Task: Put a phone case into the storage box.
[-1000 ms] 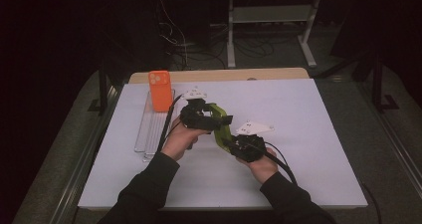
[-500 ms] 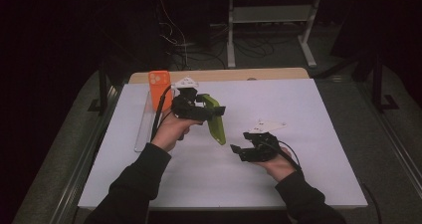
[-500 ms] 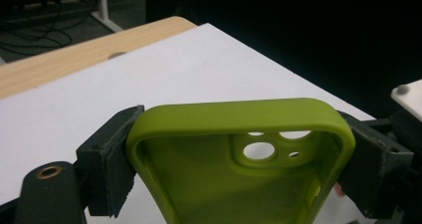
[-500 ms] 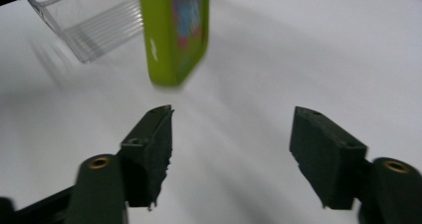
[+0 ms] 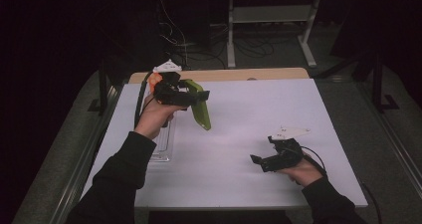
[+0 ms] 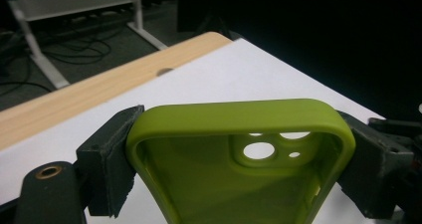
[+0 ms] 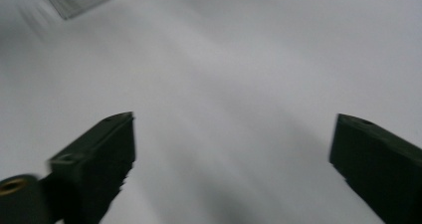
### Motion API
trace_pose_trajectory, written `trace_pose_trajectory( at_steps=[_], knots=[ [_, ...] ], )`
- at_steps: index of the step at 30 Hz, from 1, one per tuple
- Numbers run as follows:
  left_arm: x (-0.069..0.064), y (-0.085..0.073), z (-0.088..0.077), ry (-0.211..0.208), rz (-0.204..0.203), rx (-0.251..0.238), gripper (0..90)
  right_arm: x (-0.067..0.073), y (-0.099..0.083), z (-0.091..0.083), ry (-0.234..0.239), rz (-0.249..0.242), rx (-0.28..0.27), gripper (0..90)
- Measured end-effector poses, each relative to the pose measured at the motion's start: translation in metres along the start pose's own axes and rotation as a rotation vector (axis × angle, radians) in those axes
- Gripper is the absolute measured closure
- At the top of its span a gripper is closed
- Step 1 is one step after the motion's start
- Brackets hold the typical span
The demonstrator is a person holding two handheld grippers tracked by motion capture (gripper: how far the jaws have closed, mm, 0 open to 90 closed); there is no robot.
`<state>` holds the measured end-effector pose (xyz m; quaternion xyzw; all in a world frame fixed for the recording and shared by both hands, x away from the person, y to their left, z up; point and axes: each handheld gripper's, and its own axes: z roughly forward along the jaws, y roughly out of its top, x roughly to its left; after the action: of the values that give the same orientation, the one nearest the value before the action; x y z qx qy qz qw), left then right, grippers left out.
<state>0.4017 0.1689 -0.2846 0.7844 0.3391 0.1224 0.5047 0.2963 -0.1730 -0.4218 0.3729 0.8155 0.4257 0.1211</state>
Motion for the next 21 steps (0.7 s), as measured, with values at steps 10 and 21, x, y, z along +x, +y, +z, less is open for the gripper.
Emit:
trace_pose_trajectory(
  at_steps=[10,21],
  knots=[
    [0.028,0.008,-0.018,0.161,-0.023,0.002,14.8,-0.007,-0.015,-0.007,-0.040,-0.007,0.045,0.4],
    [0.060,0.018,-0.030,0.299,-0.069,-0.010,14.8,-0.008,-0.015,-0.008,-0.062,-0.009,0.036,0.4]
  ],
)
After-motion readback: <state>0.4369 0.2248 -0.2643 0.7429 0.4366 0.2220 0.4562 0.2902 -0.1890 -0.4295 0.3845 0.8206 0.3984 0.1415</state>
